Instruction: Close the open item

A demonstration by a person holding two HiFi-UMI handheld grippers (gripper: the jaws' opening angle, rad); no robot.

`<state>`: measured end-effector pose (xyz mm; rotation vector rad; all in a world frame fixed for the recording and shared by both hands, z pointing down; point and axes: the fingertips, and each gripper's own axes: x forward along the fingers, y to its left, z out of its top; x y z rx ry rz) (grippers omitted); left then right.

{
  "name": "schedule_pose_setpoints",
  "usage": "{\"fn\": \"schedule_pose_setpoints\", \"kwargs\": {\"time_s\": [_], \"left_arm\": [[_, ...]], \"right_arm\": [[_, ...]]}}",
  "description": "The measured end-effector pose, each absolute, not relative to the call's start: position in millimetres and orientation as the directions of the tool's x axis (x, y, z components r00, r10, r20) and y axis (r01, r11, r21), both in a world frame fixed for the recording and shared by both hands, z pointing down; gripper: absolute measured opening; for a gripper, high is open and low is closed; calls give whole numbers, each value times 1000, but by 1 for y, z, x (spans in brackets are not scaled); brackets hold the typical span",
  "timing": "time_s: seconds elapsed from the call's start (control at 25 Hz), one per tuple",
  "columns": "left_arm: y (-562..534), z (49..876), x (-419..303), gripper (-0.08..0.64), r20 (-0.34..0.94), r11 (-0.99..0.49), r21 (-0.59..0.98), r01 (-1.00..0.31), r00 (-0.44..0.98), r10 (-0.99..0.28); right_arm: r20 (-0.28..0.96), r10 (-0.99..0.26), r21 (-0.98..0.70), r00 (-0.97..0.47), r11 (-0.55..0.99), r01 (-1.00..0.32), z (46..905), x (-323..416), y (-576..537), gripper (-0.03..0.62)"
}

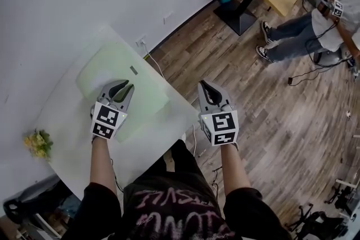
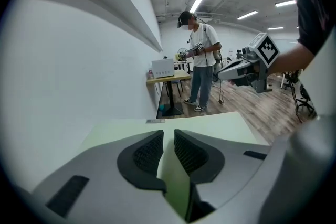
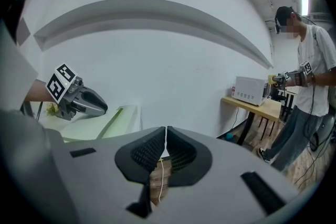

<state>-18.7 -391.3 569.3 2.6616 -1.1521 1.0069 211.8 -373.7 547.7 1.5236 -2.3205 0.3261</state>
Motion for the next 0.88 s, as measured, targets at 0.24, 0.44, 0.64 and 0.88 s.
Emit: {"fn": "schedule_pose_setpoints", "kwargs": {"time_s": [0.24, 0.44, 0.64, 0.88], "left_arm": [[-399, 596, 3, 78, 653, -750, -167, -640, 498, -570], [-405, 616, 13, 78, 713, -767, -166, -620, 461, -528], [-407, 623, 15, 77, 734, -767, -109, -632, 469, -491], [-407, 626, 17, 72, 749, -770, -37, -637, 493, -443]], "right_arm": [[419, -838, -22, -349, 376, -927, 555, 228, -371, 26], [429, -839, -22, -335, 361, -932, 562, 241, -372, 26], [442, -830, -22, -342, 371, -928, 568, 240, -371, 26], [455, -818, -18, -351, 386, -922, 572, 236, -370, 26]]}}
